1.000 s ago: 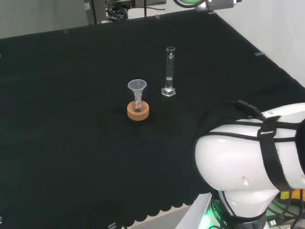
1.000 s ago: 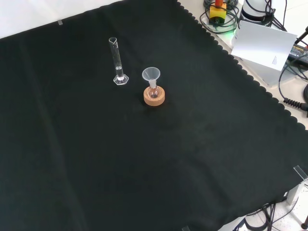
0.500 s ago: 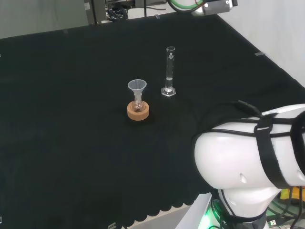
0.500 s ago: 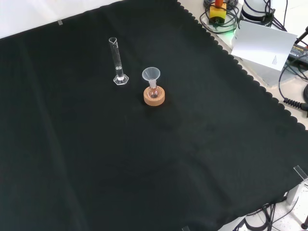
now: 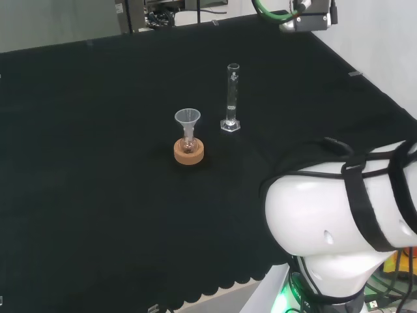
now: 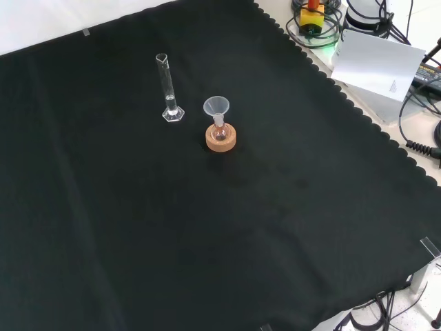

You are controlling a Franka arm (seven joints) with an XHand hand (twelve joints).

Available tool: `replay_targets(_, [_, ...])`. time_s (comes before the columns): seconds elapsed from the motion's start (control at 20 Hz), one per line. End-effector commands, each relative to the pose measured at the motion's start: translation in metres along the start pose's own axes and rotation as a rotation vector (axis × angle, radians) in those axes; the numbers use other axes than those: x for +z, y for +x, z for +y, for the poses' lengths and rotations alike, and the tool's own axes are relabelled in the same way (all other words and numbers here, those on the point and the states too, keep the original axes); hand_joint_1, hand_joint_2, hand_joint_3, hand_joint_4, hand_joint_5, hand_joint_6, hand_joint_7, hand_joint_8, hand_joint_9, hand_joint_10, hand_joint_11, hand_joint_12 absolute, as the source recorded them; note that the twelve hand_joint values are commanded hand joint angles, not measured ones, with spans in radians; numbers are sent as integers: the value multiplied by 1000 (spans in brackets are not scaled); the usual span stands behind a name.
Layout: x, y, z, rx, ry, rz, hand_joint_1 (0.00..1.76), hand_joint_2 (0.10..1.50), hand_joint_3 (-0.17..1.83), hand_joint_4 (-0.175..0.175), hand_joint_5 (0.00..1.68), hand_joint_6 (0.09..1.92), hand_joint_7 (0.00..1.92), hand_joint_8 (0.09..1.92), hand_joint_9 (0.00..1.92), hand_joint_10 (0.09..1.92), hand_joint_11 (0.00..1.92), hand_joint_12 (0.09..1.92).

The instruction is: Pick up the graduated cylinder.

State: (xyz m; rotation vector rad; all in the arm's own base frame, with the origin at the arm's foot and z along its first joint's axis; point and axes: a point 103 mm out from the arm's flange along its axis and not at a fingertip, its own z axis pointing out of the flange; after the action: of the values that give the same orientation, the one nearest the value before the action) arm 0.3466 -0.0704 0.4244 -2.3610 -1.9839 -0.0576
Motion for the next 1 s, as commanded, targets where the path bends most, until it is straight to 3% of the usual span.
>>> replay_targets(0.05, [44, -29, 38, -6, -4, 51, 138, 1337, 55, -51, 315, 87, 67, 527, 511, 87, 26, 1390])
replay_targets(0.25, [66, -43, 73, -9, 12, 100, 157, 1333, 54, -56, 330, 87, 70, 558, 505, 96, 33, 1389])
replay_targets(0.45, [90, -55, 100, -14, 21, 177, 191, 1317, 56, -58, 342, 87, 57, 602, 331, 513, 33, 1395])
replay_targets(0.55, [104, -59, 108, -20, 27, 193, 218, 1305, 53, -58, 344, 87, 56, 610, 287, 619, 34, 1397])
replay_targets(1.0, [157, -63, 125, -51, 55, 240, 367, 1217, 16, -58, 345, 87, 82, 632, 293, 691, 39, 1401])
